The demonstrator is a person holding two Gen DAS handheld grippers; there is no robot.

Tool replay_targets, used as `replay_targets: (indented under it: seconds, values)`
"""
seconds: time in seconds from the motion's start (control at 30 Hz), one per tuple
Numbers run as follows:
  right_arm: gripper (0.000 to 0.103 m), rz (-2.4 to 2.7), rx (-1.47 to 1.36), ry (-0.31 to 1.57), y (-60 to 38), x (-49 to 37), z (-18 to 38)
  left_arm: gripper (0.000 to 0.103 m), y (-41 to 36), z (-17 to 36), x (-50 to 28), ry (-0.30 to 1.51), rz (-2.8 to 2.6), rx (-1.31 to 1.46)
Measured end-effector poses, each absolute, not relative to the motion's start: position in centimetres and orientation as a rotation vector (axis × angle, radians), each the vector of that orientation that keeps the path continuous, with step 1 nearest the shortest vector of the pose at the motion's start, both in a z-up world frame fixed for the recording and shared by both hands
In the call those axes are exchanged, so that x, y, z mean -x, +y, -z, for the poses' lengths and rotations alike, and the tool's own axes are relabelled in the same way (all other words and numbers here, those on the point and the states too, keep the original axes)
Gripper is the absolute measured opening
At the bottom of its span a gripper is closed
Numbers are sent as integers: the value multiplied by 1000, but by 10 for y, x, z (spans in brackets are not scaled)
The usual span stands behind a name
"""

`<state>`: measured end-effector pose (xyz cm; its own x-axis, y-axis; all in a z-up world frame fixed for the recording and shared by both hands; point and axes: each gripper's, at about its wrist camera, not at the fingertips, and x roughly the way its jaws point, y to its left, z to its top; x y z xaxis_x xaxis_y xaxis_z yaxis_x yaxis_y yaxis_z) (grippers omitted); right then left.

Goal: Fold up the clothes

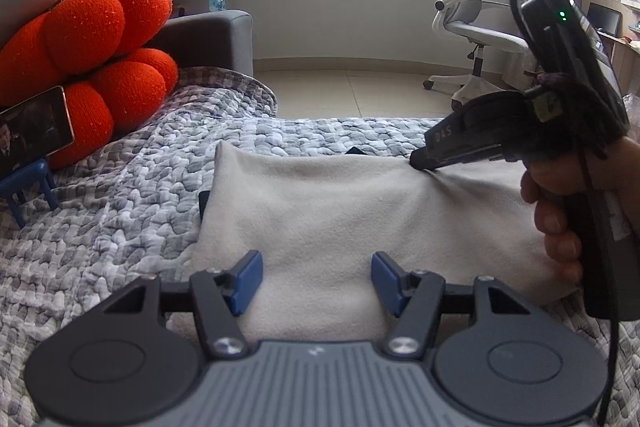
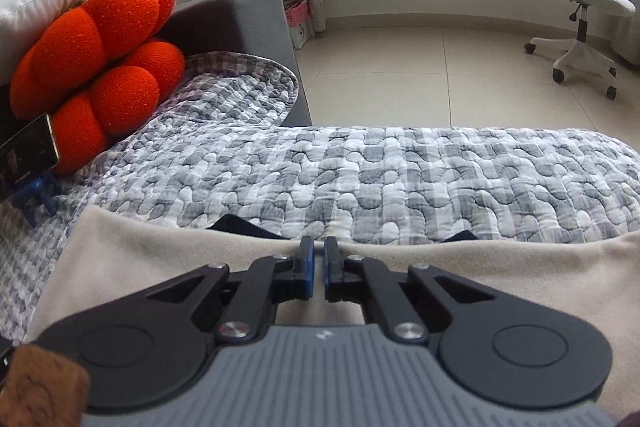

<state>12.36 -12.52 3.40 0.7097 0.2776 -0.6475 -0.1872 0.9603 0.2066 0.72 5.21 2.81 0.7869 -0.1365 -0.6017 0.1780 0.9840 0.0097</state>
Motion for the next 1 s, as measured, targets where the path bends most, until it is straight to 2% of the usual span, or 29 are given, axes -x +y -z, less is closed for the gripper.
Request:
replay_targets:
  seconds: [0.17, 0.2, 0.23, 0.6, 1.0]
  values:
    - [3, -254, -120, 732, -125, -121, -41, 62, 59, -32, -8, 641, 182, -18]
    - [14, -263, -130, 716, -126, -114, -45, 62, 61, -33, -8, 638, 184, -4]
    - [20, -276, -142, 693, -126, -106, -50, 62, 63, -34, -8, 636, 187, 11]
    - [20, -320, -112, 727, -125, -27, -43, 62, 64, -33, -11, 645, 193, 23]
    - [20, -324, -140, 730, -127, 13, -41, 62, 64, -33, -11, 645, 191, 6]
